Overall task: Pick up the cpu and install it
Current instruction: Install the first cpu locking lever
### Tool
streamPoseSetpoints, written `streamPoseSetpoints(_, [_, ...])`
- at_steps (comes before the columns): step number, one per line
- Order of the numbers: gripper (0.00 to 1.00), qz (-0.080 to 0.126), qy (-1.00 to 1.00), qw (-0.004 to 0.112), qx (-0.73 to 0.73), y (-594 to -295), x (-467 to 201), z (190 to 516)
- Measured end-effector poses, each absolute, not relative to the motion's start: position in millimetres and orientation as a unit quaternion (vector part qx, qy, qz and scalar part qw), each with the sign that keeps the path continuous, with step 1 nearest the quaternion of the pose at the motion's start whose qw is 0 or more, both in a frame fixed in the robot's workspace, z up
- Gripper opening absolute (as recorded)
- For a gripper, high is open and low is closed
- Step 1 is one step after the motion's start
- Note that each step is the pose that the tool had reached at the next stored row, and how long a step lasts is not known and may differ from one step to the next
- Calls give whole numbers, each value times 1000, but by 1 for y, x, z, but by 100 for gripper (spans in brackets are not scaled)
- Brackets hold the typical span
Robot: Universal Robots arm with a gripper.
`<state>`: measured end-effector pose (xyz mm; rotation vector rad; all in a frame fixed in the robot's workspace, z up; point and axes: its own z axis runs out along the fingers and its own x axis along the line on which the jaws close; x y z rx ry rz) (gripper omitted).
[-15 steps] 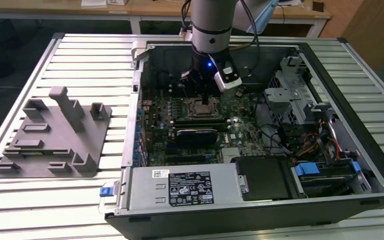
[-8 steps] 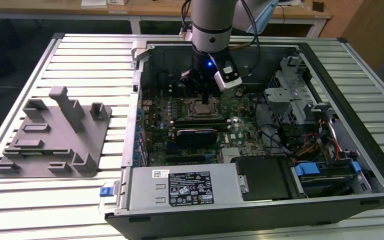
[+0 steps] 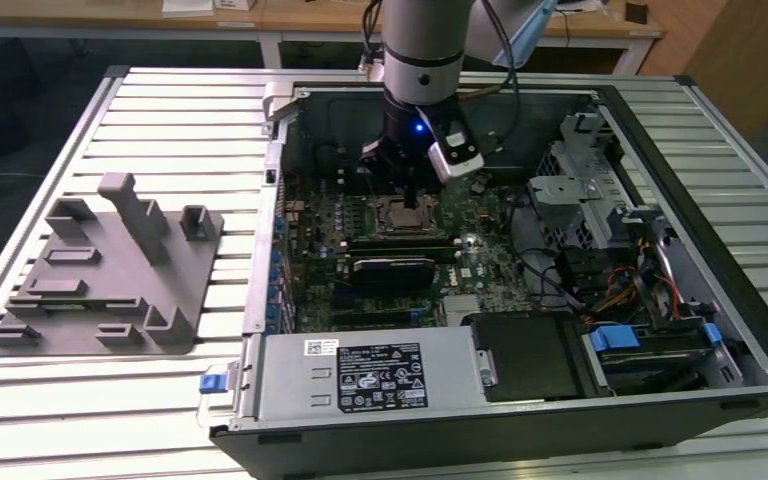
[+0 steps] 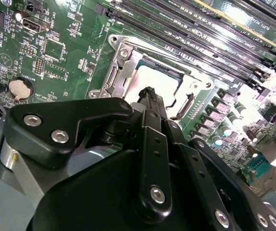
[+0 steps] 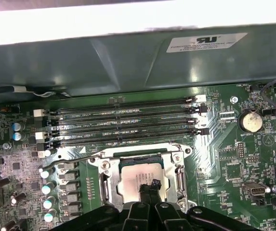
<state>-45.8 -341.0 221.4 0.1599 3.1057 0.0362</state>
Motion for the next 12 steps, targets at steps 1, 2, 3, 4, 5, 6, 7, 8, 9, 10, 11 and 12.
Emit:
streamPoseSetpoints(1, [11,12,998,16,51,-341,-47,221])
streamPoseSetpoints(2, [11,12,998,16,51,-341,-48,221])
streamPoseSetpoints(3, [11,12,998,16,51,-341,-50,221])
streamPoseSetpoints(4, [11,12,998,16,51,-341,-51,221])
streamPoseSetpoints(5, [11,12,998,16,51,-341,-53,221])
streamPoseSetpoints(6, [11,12,998,16,51,-341,-55,221])
streamPoseSetpoints(7, [11,12,998,16,51,-341,-57,221])
streamPoseSetpoints(8, [11,12,998,16,51,-341,-59,221])
streamPoseSetpoints(9, [11,12,998,16,51,-341,-61,221])
streamPoseSetpoints(10, [11,12,998,16,51,-341,-64,221])
streamPoseSetpoints(11, [11,12,998,17,51,-341,-67,221])
streamPoseSetpoints(12, [11,12,998,17,51,-341,-69,221])
